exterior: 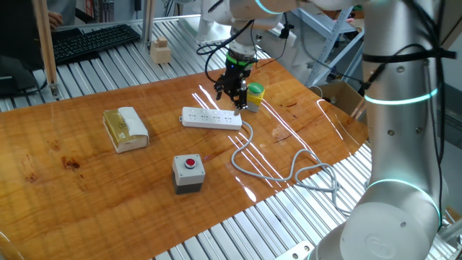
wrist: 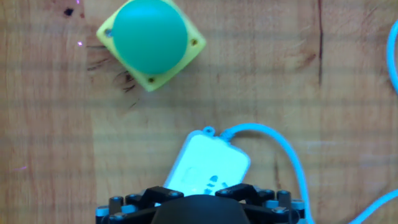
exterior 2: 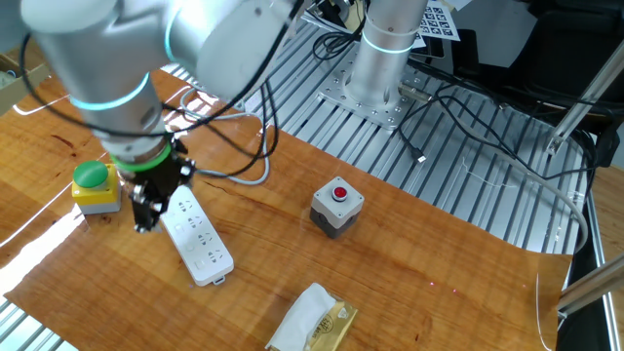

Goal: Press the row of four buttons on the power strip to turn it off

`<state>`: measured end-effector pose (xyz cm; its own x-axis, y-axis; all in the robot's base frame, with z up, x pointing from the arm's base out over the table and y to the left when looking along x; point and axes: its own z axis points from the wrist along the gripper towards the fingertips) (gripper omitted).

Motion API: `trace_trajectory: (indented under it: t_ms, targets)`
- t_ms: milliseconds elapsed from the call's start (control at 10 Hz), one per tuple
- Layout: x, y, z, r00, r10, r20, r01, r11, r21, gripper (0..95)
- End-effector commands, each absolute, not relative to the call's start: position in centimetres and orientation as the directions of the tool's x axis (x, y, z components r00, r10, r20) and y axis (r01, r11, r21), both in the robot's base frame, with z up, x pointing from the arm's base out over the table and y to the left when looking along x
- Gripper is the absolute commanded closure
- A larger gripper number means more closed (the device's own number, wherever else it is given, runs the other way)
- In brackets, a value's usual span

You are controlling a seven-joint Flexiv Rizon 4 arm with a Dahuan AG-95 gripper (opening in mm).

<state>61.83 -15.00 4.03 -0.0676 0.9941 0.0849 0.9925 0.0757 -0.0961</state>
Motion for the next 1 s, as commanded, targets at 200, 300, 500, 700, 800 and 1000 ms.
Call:
trace_trajectory:
  t_ms: [200, 300, 500, 700, 800, 1000]
  targets:
    - [62.14, -14.92, 3.42, -0.064, 0.996, 0.056, 0.993, 0.069, -0.093, 0.0]
    - [62.2, -14.95, 3.27, -0.064, 0.997, 0.053, 0.994, 0.069, -0.09, 0.0]
    - [62.28, -15.26, 2.91, -0.067, 0.997, 0.048, 0.994, 0.07, -0.083, 0.0]
    - [62.15, -15.56, 2.9, -0.078, 0.996, 0.051, 0.993, 0.082, -0.087, 0.0]
    - [62.12, -15.62, 2.9, -0.078, 0.996, 0.052, 0.993, 0.083, -0.087, 0.0]
    - [62.03, -15.83, 2.95, -0.092, 0.994, 0.051, 0.992, 0.096, -0.087, 0.0]
